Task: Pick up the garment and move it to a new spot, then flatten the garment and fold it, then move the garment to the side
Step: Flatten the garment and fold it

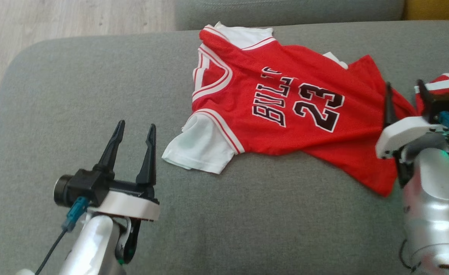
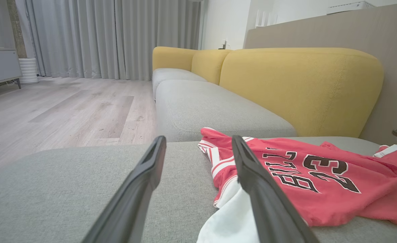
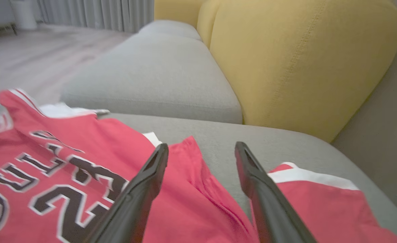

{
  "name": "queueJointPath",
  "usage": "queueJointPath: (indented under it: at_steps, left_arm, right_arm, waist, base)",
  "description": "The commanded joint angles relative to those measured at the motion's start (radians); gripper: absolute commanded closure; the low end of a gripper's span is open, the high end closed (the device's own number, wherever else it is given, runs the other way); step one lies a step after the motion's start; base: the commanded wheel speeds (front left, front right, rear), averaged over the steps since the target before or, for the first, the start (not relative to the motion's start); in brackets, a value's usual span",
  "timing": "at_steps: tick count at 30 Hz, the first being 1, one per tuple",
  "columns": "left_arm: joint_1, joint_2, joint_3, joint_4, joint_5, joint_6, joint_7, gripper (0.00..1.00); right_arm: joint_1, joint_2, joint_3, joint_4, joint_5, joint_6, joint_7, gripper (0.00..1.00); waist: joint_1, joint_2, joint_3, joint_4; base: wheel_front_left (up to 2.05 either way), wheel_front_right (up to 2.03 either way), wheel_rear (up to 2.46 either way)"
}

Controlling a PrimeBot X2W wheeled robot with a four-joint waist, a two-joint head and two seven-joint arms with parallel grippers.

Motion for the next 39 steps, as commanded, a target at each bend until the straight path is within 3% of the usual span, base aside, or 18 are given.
queueJointPath:
  at_steps: [1,3,6,10,13,19,29,39]
  left_arm:
    - [-0.009,0.012,0.048,-0.028,0.005,0.001,-0.008,0.00]
    - [0.000,0.012,0.052,-0.028,0.004,0.002,-0.008,0.00]
    - [0.014,0.012,0.054,-0.028,0.004,0.001,-0.008,0.00]
    - [0.028,0.011,0.057,-0.026,0.006,-0.002,-0.008,0.00]
    - [0.033,0.011,0.059,-0.018,0.008,-0.006,-0.008,0.00]
    - [0.022,0.015,0.044,0.023,0.012,-0.020,0.003,0.00]
    - [-0.078,0.014,-0.008,0.197,0.004,-0.050,0.120,0.00]
    - [-0.177,0.028,-0.016,0.384,0.021,-0.024,0.133,0.00]
  right_arm:
    - [-0.022,0.004,0.091,-0.023,0.110,-0.002,-0.026,0.00]
    - [0.025,0.005,0.194,-0.087,0.251,-0.002,-0.031,0.00]
    - [0.169,0.005,0.318,-0.285,0.415,-0.002,-0.032,0.00]
    - [0.354,0.005,0.373,-0.513,0.544,-0.002,-0.032,0.00]
    - [0.442,0.005,0.389,-0.607,0.583,-0.002,-0.032,0.00]
    - [0.484,0.005,0.415,-0.663,0.588,-0.002,-0.032,0.00]
    - [0.487,0.005,0.451,-0.687,0.588,-0.002,-0.032,0.00]
    - [0.473,0.005,0.462,-0.689,0.589,-0.002,-0.032,0.00]
  waist:
    - [0.0001,-0.0001,-0.011,-0.013]
    - [0.0001,-0.0001,-0.015,-0.025]
    - [0.0001,-0.0001,-0.016,-0.042]
    - [0.0001,-0.0001,-0.013,-0.059]
    - [0.0001,-0.0001,-0.008,-0.066]
    - [0.0001,-0.0001,0.010,-0.071]
    - [0.0001,-0.0001,0.075,-0.079]
    - [0.0001,-0.0001,0.115,-0.114]
  base:
    - [0.00,0.00,0.00]
    - [0.00,0.00,0.00]
    - [0.00,0.00,0.00]
    - [0.00,0.00,0.00]
    - [0.00,0.00,0.00]
    - [0.00,0.00,0.00]
    - [0.00,0.00,0.00]
    - [0.00,0.00,0.00]
